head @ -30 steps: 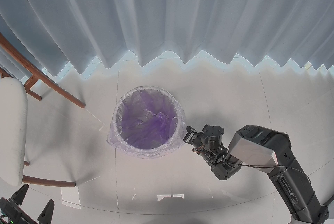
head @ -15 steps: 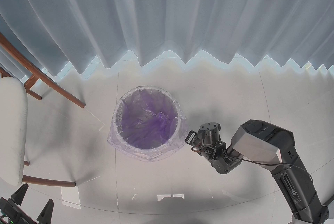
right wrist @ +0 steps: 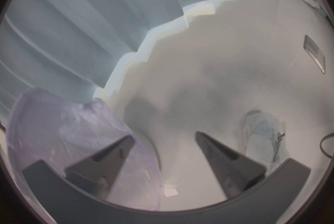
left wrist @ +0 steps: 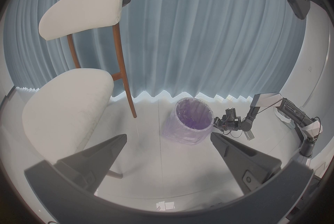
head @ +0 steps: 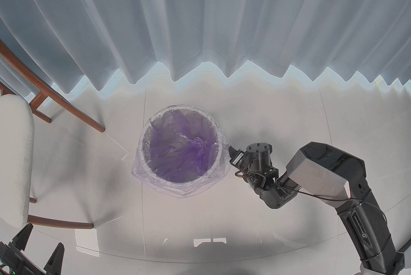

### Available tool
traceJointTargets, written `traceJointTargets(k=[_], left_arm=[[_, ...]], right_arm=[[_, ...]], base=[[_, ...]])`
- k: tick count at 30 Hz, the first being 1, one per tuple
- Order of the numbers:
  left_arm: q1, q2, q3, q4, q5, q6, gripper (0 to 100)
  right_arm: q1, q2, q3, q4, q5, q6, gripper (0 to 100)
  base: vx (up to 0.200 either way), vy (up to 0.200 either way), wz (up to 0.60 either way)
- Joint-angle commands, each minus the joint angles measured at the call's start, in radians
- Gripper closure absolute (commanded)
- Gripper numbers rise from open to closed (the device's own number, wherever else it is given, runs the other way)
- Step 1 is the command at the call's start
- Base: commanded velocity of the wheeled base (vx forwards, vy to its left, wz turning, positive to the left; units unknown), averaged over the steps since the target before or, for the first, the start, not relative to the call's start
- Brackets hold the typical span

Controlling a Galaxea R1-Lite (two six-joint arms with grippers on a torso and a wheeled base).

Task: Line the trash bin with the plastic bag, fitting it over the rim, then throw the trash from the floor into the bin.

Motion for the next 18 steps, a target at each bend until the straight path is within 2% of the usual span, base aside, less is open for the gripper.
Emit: traceJointTargets(k=[1, 4, 5, 10, 11, 12, 14, 16, 18], left_arm=[[-0.001, 0.0, 0.01, -0.001, -0.002, 0.0, 0], [-0.001, -0.001, 0.01, -0.001, -0.002, 0.0, 0], [-0.001, 0.008, 0.008, 0.0, -0.004, -0.002, 0], [-0.001, 0.036, 0.008, 0.002, -0.004, -0.002, 0], [-0.001, 0.036, 0.008, 0.002, -0.004, -0.002, 0], [-0.007, 0.043, 0.008, 0.002, -0.004, -0.002, 0], [-0.013, 0.053, 0.008, 0.0, -0.006, -0.006, 0], [-0.035, 0.085, 0.008, -0.007, -0.027, -0.036, 0], [-0.046, 0.103, 0.008, -0.009, -0.033, -0.062, 0]], right_arm=[[-0.008, -0.248, 0.145, -0.034, -0.016, 0.064, 0], [-0.01, -0.264, 0.155, -0.031, -0.016, 0.065, 0], [-0.01, -0.462, 0.279, -0.007, -0.018, 0.056, 0], [-0.008, -0.777, 0.567, -0.002, -0.018, -0.011, 0], [-0.008, -0.777, 0.567, -0.002, -0.018, -0.011, 0], [-0.022, -0.884, 0.687, -0.021, -0.018, -0.042, 0], [-0.048, -0.945, 0.754, -0.038, -0.016, -0.059, 0], [-0.117, -1.077, 0.885, -0.065, -0.005, -0.105, 0], [-0.168, -1.153, 0.955, -0.068, 0.019, -0.12, 0]], base=[[0.0, 0.0, 0.0], [0.0, 0.0, 0.0], [0.0, 0.0, 0.0], [0.0, 0.0, 0.0], [0.0, 0.0, 0.0], [0.0, 0.0, 0.0], [0.0, 0.0, 0.0], [0.0, 0.0, 0.0], [-0.2, 0.0, 0.0]])
